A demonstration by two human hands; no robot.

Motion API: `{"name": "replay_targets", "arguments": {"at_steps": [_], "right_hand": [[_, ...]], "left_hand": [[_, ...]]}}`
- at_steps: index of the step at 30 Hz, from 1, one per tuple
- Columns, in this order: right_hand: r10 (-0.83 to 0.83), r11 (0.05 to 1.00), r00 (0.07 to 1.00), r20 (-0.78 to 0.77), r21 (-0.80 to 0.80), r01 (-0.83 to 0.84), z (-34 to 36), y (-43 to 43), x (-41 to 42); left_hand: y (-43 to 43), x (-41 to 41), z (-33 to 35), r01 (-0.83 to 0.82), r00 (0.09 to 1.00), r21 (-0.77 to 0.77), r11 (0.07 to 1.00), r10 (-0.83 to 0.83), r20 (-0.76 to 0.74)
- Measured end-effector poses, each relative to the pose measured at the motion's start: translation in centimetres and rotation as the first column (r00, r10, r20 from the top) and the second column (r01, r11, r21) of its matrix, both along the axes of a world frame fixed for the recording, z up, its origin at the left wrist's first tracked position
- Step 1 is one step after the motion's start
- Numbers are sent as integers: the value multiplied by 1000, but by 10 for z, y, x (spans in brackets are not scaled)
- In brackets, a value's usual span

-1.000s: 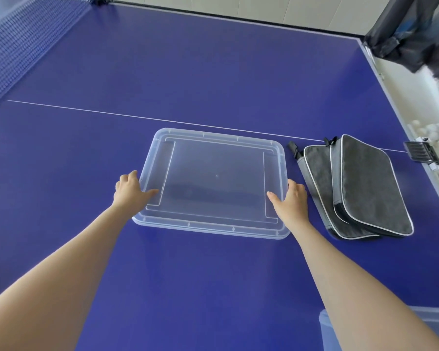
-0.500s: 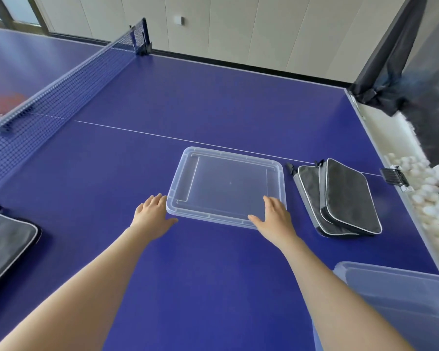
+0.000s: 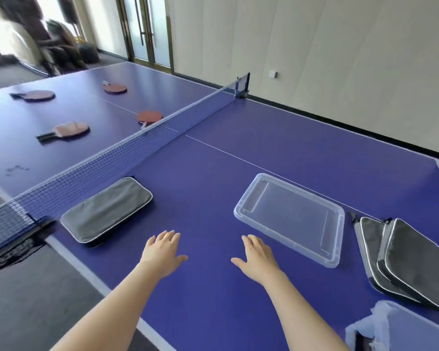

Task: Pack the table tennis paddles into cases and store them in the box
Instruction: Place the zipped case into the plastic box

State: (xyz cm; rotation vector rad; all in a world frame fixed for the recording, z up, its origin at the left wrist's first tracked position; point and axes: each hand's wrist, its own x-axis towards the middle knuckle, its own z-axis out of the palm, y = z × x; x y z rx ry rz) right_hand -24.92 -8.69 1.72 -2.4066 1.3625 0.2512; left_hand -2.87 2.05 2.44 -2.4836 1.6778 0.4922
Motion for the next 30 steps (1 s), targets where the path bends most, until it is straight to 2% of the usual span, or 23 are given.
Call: {"name": "replay_targets", "arguments": {"at_steps": [8, 12, 16, 23, 27, 30], "right_hand": [[206, 977, 979, 8, 46, -206, -13, 49, 80], [251, 967, 968, -6, 46, -251, -13, 63, 125], [262, 965, 965, 13, 26, -263, -15, 73, 188], [126, 992, 992, -9, 26, -126, -33, 103, 285], [37, 999, 999, -12, 31, -36, -39, 117, 319], [-51, 997, 999, -5, 60, 51, -41, 120, 330]], "left_hand": [[107, 55, -5, -268, 963, 5, 963, 268, -19], [142, 100, -5, -390, 920, -33, 920, 388, -50], [165, 161, -6, -440, 897, -84, 894, 434, -77], [199, 283, -15, -461, 880, -76, 884, 446, -163], [191, 330, -23, -399, 902, -67, 915, 378, -207], [167, 345, -28, -339, 901, -72, 938, 301, -312]]}}
